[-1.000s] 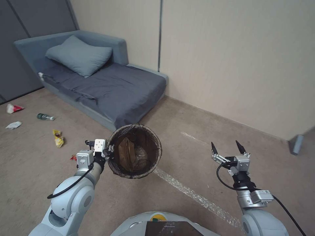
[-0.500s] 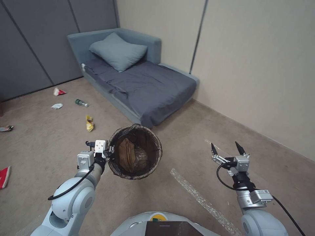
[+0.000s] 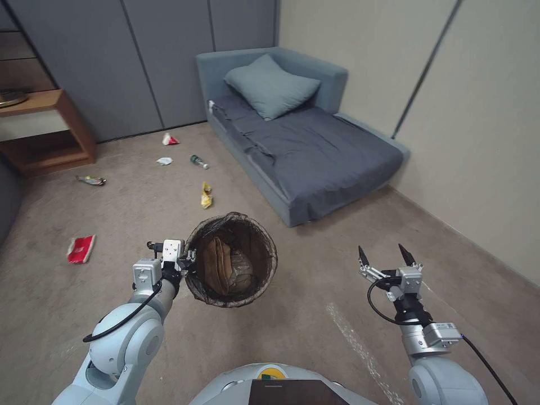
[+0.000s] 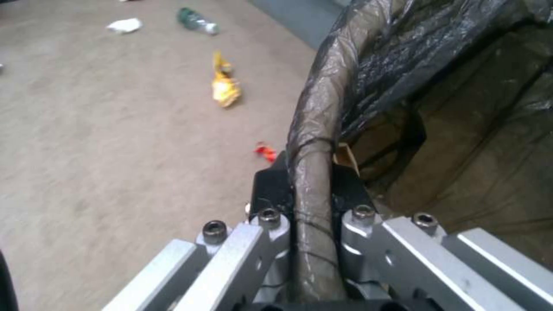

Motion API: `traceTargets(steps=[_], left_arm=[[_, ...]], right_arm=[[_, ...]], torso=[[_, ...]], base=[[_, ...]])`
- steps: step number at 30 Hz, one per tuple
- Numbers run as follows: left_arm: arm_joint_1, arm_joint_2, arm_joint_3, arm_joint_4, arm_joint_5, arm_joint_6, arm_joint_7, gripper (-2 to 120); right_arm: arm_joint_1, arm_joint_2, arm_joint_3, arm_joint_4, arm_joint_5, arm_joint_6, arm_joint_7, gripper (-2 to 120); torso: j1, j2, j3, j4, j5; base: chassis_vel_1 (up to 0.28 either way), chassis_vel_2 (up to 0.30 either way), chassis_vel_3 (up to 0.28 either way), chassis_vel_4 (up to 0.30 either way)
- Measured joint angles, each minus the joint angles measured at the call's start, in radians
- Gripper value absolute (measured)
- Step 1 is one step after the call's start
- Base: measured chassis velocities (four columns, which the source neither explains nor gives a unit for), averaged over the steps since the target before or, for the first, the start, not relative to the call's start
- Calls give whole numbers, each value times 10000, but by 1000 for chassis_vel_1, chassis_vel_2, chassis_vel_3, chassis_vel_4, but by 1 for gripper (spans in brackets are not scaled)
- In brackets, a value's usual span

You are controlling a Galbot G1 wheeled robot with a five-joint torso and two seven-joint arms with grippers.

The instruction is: Pick up the trash bin, then pick up the garbage from the floor and place it into the trash bin.

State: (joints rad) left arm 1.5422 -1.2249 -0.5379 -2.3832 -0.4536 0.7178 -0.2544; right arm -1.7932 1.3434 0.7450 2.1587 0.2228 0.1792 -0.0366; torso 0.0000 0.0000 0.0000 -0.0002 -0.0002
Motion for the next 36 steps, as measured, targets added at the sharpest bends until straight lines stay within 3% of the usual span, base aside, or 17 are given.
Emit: traceTargets(steps=[29,36], left_arm=[[-176,125,-29,352,41,-336,188,5],[-173,32,-46,387,129,-465,198,5]], right_arm=[[672,77,-329,-227,-44,-639,525,100],[755,69,-346,-232,-24,-855,733,100]], torso=[[0,0,0,8,2],[0,0,0,-4,2]], base=[[116,112,119,113],[9,12,7,17]])
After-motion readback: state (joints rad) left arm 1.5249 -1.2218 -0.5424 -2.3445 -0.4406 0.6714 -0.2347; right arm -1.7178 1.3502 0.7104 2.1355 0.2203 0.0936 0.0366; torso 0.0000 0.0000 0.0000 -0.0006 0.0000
